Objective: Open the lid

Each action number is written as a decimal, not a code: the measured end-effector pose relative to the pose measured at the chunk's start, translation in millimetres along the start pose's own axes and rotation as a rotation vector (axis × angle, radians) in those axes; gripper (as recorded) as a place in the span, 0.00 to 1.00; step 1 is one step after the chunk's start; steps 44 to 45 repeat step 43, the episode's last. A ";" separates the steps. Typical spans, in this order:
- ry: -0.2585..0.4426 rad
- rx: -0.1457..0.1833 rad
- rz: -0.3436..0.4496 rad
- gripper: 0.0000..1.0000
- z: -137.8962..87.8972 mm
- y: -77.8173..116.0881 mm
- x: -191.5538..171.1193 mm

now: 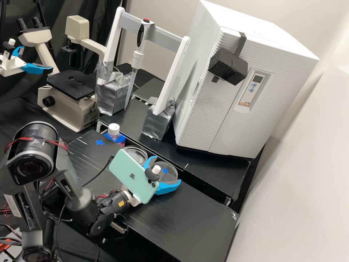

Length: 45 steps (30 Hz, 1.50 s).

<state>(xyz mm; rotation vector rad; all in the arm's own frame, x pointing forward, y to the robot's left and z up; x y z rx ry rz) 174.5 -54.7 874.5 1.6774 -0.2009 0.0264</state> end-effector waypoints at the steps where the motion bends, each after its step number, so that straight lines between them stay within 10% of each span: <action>1: 0.001 0.001 0.000 1.00 -0.3 -0.3 0.2; 23: 0.033 -0.008 0.029 1.00 -12.5 4.2 -2.7; 34: 0.238 -0.002 0.074 1.00 -59.9 6.3 -21.2; 45: 0.437 0.087 -0.045 1.00 -93.0 -24.9 -40.4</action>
